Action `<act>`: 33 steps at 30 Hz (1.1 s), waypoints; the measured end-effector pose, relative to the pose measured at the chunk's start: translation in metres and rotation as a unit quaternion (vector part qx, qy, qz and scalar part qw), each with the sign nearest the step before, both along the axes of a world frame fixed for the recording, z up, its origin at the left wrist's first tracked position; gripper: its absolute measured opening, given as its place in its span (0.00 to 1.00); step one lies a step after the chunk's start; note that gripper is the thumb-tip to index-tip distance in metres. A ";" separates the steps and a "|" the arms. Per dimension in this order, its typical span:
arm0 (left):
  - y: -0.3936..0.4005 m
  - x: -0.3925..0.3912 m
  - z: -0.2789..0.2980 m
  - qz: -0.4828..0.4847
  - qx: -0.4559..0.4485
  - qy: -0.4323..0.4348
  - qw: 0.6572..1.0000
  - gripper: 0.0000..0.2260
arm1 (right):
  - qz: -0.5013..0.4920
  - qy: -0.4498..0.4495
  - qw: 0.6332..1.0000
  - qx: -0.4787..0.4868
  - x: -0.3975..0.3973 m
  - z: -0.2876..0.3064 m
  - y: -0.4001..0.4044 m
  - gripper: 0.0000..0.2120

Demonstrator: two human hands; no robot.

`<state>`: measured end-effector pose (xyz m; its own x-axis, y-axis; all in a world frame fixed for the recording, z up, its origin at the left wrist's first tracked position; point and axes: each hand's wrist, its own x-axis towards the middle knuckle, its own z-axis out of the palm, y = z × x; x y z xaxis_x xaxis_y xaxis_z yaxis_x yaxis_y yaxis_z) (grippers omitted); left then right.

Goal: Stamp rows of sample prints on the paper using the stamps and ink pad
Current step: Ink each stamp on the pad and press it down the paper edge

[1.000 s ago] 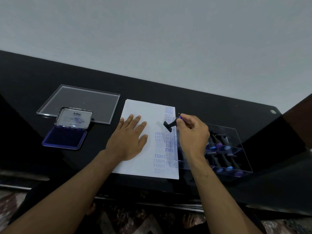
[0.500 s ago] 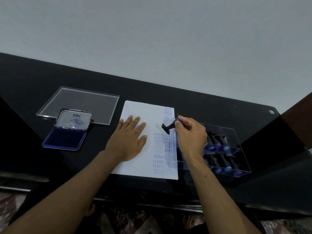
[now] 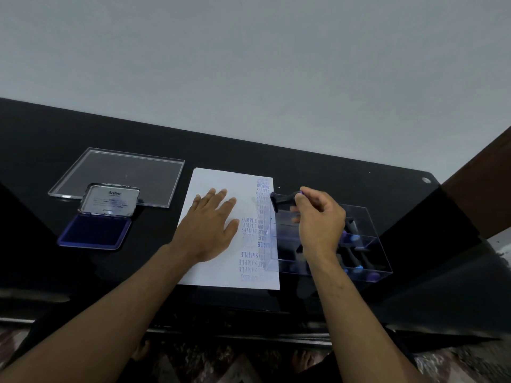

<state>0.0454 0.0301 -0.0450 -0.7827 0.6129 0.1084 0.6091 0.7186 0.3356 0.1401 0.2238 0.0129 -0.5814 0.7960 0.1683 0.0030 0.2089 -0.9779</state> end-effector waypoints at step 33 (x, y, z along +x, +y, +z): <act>0.063 0.044 0.012 -0.076 0.098 -0.002 0.992 0.27 | 0.115 -0.337 0.878 0.320 0.005 0.002 0.057 0.10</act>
